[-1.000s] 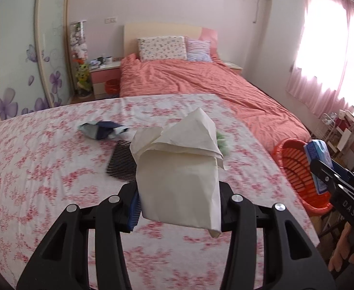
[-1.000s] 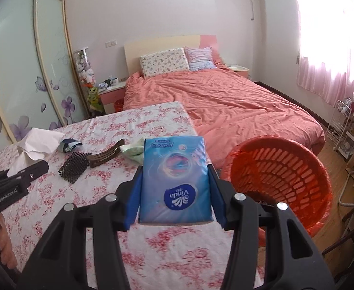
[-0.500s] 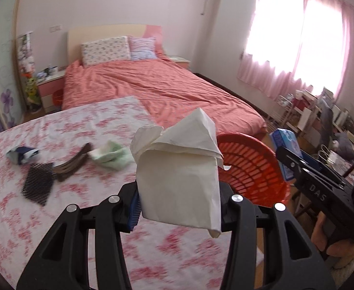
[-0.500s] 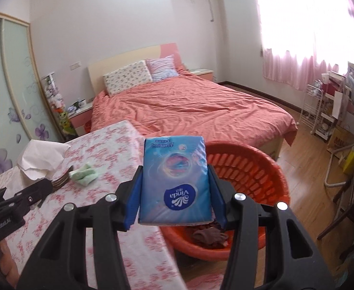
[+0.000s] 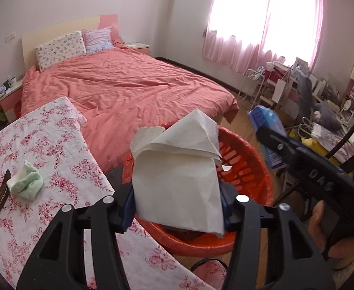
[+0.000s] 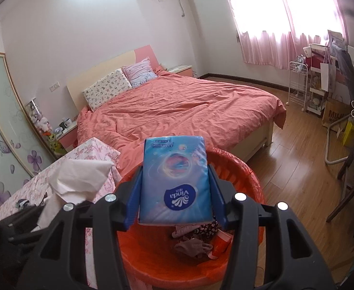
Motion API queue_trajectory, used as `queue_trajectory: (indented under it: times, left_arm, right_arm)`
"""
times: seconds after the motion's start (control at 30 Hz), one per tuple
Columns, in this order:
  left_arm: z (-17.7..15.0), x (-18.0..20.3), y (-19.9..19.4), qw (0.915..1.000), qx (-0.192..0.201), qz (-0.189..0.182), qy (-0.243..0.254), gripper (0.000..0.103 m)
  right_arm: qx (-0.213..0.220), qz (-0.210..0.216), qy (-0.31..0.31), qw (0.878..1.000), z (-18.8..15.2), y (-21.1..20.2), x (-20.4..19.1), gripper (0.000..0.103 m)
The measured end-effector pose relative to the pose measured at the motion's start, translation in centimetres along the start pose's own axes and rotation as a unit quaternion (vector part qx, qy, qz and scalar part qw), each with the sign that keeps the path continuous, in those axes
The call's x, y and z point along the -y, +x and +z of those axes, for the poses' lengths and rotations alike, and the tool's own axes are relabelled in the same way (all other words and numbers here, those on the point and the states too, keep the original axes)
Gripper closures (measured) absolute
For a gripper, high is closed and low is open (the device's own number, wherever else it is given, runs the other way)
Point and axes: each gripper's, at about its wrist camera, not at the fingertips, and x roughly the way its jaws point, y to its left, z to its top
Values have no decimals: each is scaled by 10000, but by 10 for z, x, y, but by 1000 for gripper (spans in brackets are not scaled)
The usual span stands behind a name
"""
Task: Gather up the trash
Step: 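Carry paper and tissue pack over the orange basket and open both grippers, then grasp the black beaded mat with the left gripper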
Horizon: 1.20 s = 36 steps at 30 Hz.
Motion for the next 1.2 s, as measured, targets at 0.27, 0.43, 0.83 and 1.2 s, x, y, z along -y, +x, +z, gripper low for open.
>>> queue_trajectory:
  times: [0.27,0.43,0.83,1.2]
  left_arm:
    - [-10,-18,6,9986,-175,491,-124,21]
    - [-24,-36,-9,9957,-164,906,-125,19]
    - [-62,-133,-62,9775,-196,1966,-738,16]
    - [-98,-267,-109,9365,-229,2944,-1894,16]
  right_arm:
    - [-76,-74,27,9999,-12,17,6,32]
    - [-184,-185,-136,9996,-24,16,-8,31]
    - [-616,-40,-775,9951,-52,21,-80,30]
    - [-1019,509,-1498,9821,-93,31,-180,30]
